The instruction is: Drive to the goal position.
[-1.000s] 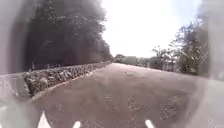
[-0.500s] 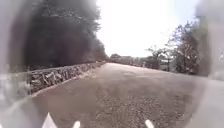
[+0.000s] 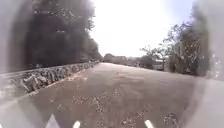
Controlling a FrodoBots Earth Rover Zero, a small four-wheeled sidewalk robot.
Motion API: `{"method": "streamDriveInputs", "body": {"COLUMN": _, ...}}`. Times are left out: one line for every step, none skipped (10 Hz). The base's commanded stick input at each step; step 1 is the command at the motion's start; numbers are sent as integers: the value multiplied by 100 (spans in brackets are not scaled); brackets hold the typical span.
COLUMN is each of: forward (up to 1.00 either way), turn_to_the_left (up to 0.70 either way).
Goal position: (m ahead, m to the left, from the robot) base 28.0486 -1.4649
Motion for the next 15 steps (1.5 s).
{"method": "streamDriveInputs", "body": {"forward": 85, "turn_to_the_left": 0}}
{"method": "streamDriveInputs", "body": {"forward": 85, "turn_to_the_left": 0}}
{"method": "streamDriveInputs", "body": {"forward": 85, "turn_to_the_left": 0}}
{"method": "streamDriveInputs", "body": {"forward": 85, "turn_to_the_left": 0}}
{"method": "streamDriveInputs", "body": {"forward": 85, "turn_to_the_left": 0}}
{"method": "streamDriveInputs", "body": {"forward": 85, "turn_to_the_left": 0}}
{"method": "streamDriveInputs", "body": {"forward": 85, "turn_to_the_left": 0}}
{"method": "streamDriveInputs", "body": {"forward": 85, "turn_to_the_left": 0}}
{"method": "streamDriveInputs", "body": {"forward": 85, "turn_to_the_left": 0}}
{"method": "streamDriveInputs", "body": {"forward": 85, "turn_to_the_left": 0}}
{"method": "streamDriveInputs", "body": {"forward": 85, "turn_to_the_left": 0}}
{"method": "streamDriveInputs", "body": {"forward": 85, "turn_to_the_left": 0}}
{"method": "streamDriveInputs", "body": {"forward": 85, "turn_to_the_left": 0}}
{"method": "streamDriveInputs", "body": {"forward": 85, "turn_to_the_left": 0}}
{"method": "streamDriveInputs", "body": {"forward": 85, "turn_to_the_left": 0}}
